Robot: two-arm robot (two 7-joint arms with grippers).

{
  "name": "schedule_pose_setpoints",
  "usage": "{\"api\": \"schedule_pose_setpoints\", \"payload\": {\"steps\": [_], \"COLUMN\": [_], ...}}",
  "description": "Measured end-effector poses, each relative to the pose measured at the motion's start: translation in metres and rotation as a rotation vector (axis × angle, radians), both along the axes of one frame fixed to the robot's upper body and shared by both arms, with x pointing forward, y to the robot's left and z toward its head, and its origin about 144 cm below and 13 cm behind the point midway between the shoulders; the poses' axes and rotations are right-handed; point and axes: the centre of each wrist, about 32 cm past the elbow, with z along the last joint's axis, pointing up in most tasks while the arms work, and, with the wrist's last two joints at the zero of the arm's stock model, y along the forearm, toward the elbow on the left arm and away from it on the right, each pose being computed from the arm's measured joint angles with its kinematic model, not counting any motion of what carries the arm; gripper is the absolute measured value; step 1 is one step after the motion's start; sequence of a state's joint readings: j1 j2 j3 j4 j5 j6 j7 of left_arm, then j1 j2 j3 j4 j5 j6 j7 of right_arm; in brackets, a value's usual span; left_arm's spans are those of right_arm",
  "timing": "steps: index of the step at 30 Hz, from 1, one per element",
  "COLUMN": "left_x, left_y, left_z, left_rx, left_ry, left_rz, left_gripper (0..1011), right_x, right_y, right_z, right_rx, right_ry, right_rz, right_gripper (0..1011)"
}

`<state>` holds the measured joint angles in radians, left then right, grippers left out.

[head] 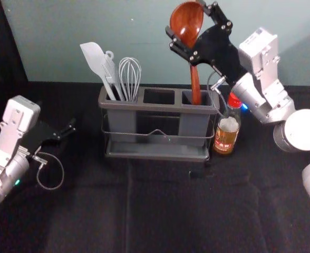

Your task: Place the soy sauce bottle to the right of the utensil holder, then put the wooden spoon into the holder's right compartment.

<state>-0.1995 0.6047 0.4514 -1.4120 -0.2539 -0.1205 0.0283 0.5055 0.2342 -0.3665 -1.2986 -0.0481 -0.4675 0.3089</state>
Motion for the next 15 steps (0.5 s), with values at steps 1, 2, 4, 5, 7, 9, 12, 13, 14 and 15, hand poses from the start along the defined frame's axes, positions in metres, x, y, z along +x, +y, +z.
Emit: {"api": "schedule_pose_setpoints", "payload": {"steps": [1, 2, 4, 5, 7, 9, 12, 13, 14, 15], "left_x": [0.0, 0.0, 0.0, 0.0, 0.0, 0.0, 0.0, 0.0, 0.0, 0.0], "left_y": [0.0, 0.0, 0.0, 0.0, 0.0, 0.0, 0.0, 0.0, 0.0, 0.0], "left_z": [0.0, 0.0, 0.0, 0.0, 0.0, 0.0, 0.0, 0.0, 0.0, 0.0], "left_rx": [0.0, 0.0, 0.0, 0.0, 0.0, 0.0, 0.0, 0.0, 0.0, 0.0], "left_ry": [0.0, 0.0, 0.0, 0.0, 0.0, 0.0, 0.0, 0.0, 0.0, 0.0], "left_rz": [0.0, 0.0, 0.0, 0.0, 0.0, 0.0, 0.0, 0.0, 0.0, 0.0], "left_gripper": [1005, 1005, 1005, 1005, 1005, 1005, 1005, 1005, 1005, 1005], "right_x": [0.0, -0.001, -0.002, -0.002, -0.004, -0.006, -0.008, -0.009, -0.01, -0.011], "right_y": [0.0, 0.0, 0.0, 0.0, -0.001, -0.002, -0.003, -0.004, -0.004, -0.004], "right_z": [-0.002, -0.005, -0.013, -0.015, -0.023, -0.031, -0.037, -0.042, -0.044, -0.046], "right_rx": [-0.001, -0.002, -0.007, -0.008, -0.008, -0.009, -0.011, -0.013, -0.013, -0.014], "right_ry": [0.002, 0.004, 0.012, 0.014, 0.028, 0.041, 0.054, 0.063, 0.067, 0.071], "right_rz": [0.0, 0.0, 0.0, 0.0, 0.0, -0.002, -0.003, -0.005, -0.005, -0.006], "right_gripper": [843, 843, 843, 843, 843, 843, 842, 843, 843, 843]}}
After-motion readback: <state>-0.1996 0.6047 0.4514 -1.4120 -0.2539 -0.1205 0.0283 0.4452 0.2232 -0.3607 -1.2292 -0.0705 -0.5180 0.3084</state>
